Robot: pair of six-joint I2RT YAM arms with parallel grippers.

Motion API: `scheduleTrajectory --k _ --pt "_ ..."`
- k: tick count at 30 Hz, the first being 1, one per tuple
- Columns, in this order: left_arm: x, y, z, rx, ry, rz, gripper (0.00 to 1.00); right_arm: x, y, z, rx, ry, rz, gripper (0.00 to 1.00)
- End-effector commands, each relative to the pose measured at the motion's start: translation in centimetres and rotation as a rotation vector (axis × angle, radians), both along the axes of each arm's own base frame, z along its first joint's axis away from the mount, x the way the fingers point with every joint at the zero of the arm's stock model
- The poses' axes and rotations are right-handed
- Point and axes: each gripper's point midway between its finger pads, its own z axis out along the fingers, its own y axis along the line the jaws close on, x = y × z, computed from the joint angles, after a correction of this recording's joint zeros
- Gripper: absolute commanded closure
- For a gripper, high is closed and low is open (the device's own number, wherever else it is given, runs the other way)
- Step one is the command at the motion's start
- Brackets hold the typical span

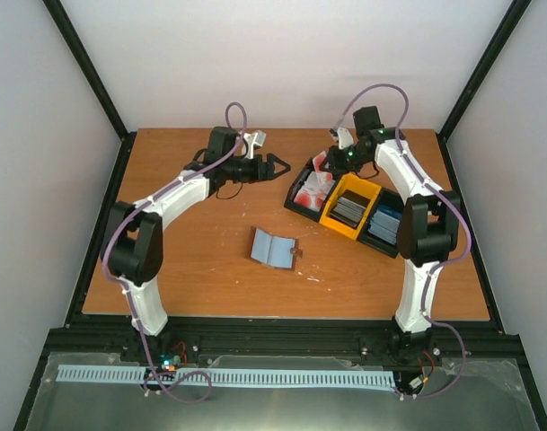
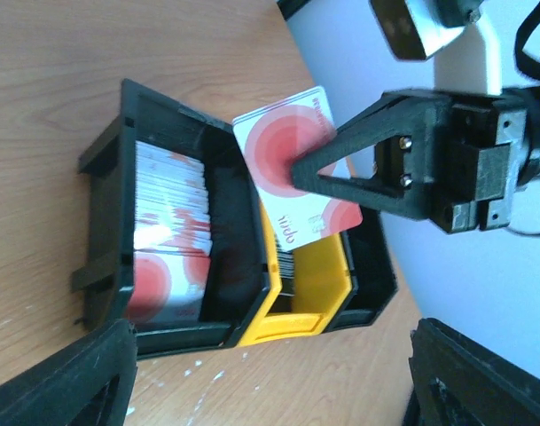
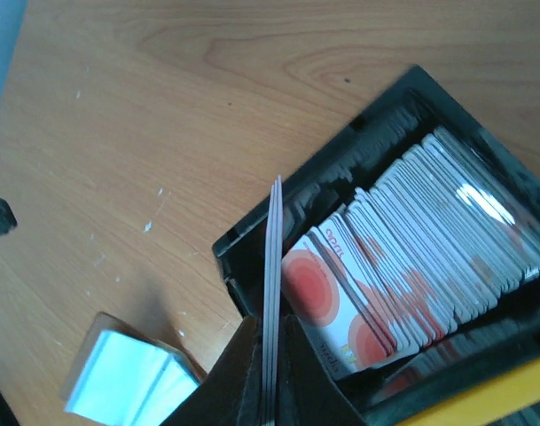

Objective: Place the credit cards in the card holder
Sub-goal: Pick up the credit card from the storage box.

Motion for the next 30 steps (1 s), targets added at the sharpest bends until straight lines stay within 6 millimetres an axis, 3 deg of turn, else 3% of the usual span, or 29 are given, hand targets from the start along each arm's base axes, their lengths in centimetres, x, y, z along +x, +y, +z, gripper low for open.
scheduleTrajectory --k 1,5,8,15,19,25,30 --pt "1.6 -2.2 1.7 -0.135 0.067 -0.073 0.15 0.2 -0.3 0.5 0.140 0.159 -0.254 0.97" --pt "2.2 -3.3 1.5 -0.187 0.173 -0.107 0.16 -0.4 -0.3 1.5 0.251 0.231 -0.401 0.97" --pt "1.9 -3.5 0.6 -0.185 0.245 -0.118 0.16 -1.3 -0.8 0.9 0.286 0.347 -0.516 0.97" --pt "1.5 -3.7 -1.5 -0.175 0.354 -0.130 0.19 -4.4 0.6 -0.7 0.458 0.601 -0.610 0.95" --pt "1.3 -4.6 -2.1 -0.189 0.374 -0.167 0.20 -3.7 0.1 0.5 0.444 0.501 -0.595 0.96" --pt "2.1 -5.5 -3.0 -0.176 0.396 -0.171 0.28 -2.3 1.1 3.1 0.454 0.327 -0.423 0.96" --pt "3.4 -6.3 -2.1 -0.208 0.366 -0.185 0.32 -1.5 1.6 4.2 0.446 0.221 -0.287 0.97"
